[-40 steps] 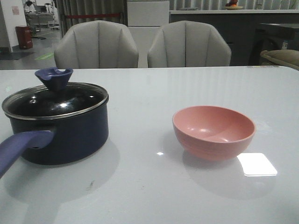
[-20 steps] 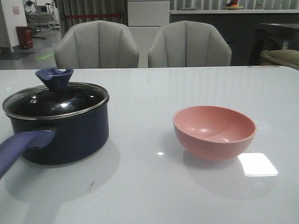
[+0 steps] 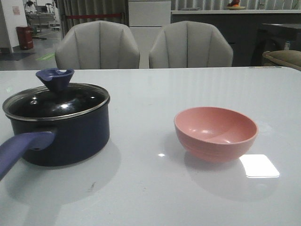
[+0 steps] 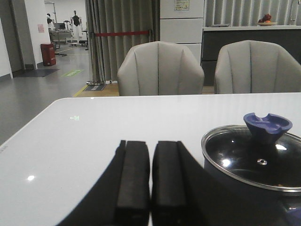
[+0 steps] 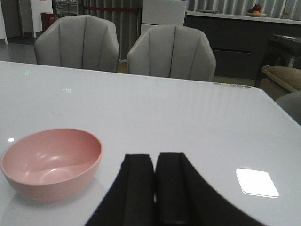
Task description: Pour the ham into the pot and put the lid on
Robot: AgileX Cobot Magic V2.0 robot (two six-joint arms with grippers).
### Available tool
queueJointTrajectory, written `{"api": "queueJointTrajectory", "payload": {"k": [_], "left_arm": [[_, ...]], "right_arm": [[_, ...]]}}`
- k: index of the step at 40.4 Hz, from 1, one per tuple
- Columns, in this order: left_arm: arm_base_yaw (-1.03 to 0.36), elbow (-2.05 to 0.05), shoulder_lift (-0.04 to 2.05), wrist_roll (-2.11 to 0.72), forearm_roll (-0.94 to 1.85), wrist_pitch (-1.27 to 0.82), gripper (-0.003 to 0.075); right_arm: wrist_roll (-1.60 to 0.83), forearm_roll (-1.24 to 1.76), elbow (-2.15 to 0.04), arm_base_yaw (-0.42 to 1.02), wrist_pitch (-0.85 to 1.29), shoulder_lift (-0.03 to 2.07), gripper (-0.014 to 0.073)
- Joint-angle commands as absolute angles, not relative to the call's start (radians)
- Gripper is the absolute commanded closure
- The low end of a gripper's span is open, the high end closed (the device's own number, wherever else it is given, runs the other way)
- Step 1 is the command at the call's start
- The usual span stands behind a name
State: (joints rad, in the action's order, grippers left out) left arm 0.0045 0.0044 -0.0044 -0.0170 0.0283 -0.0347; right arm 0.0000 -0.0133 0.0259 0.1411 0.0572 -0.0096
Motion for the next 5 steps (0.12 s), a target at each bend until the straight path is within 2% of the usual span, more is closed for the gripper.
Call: {"api": "queueJointTrajectory", "payload": {"k": [1,5], "left_arm": [[0.003,0.027,-0.023,-0.018,0.029,0.045,0.0607],[0.003,0.027,-0.023,-0.018,0.029,0.045,0.0607]], "right_arm": [[0.000,-0.010,0.022,0.136,-0.031,-0.030,0.0447],[0.000,-0.010,0.022,0.136,-0.031,-0.030,0.0447]]}}
